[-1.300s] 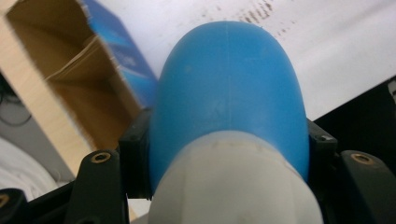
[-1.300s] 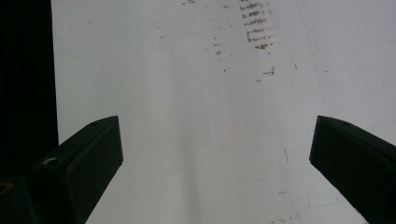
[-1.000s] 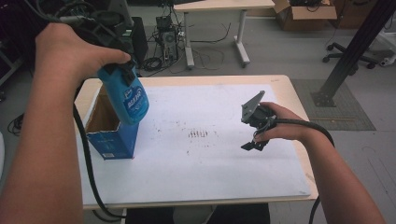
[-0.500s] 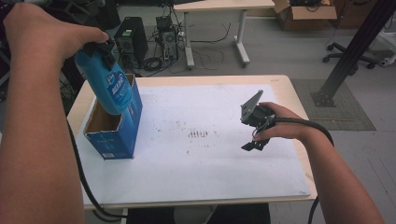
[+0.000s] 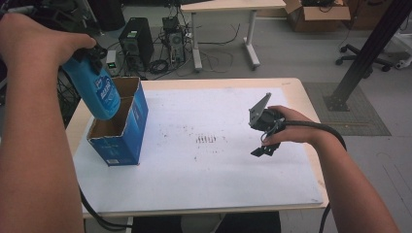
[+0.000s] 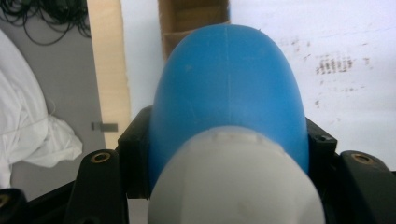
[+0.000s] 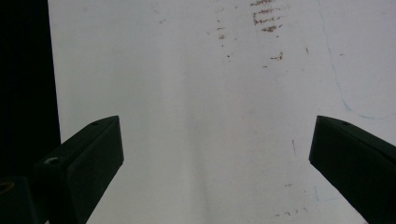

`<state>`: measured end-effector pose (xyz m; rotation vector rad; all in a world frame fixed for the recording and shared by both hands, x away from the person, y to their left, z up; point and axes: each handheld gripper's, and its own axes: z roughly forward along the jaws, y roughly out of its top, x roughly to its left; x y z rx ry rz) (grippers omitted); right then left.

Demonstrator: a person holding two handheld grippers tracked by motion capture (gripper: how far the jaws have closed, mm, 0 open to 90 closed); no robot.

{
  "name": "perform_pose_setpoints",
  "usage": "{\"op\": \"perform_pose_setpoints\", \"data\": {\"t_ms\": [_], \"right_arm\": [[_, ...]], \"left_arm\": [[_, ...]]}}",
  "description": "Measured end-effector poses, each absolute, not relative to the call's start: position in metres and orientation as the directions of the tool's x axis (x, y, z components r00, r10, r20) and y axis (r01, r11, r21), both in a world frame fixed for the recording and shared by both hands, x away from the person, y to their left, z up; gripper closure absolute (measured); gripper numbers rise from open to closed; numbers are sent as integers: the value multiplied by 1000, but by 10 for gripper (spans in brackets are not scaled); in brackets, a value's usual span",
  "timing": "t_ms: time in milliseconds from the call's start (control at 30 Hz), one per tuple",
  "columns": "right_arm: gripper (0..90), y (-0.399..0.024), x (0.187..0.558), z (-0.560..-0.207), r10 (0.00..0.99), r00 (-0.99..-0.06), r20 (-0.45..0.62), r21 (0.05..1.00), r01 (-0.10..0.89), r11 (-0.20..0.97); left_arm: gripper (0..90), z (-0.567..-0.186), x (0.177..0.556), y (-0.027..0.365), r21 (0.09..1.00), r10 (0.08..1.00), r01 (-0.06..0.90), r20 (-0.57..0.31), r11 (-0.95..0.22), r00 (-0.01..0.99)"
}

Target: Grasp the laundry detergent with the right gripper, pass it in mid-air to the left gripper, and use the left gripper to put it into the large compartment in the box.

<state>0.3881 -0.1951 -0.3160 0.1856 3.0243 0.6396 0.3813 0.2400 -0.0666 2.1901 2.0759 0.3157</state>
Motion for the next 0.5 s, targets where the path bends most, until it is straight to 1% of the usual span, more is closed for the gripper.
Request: {"op": "perform_pose_setpoints", "data": {"t_ms": [300,500], "right_arm": [[31,-194,389,-320,127,-992,-5,396,114,911],[32,-190,389,-323,121,-993,-3,396,110,911]], "left_arm": [[381,-90,389,252,214,996,976,80,-45,28],[381,-110,395,256,197,998,980,62,-41,29]]}}
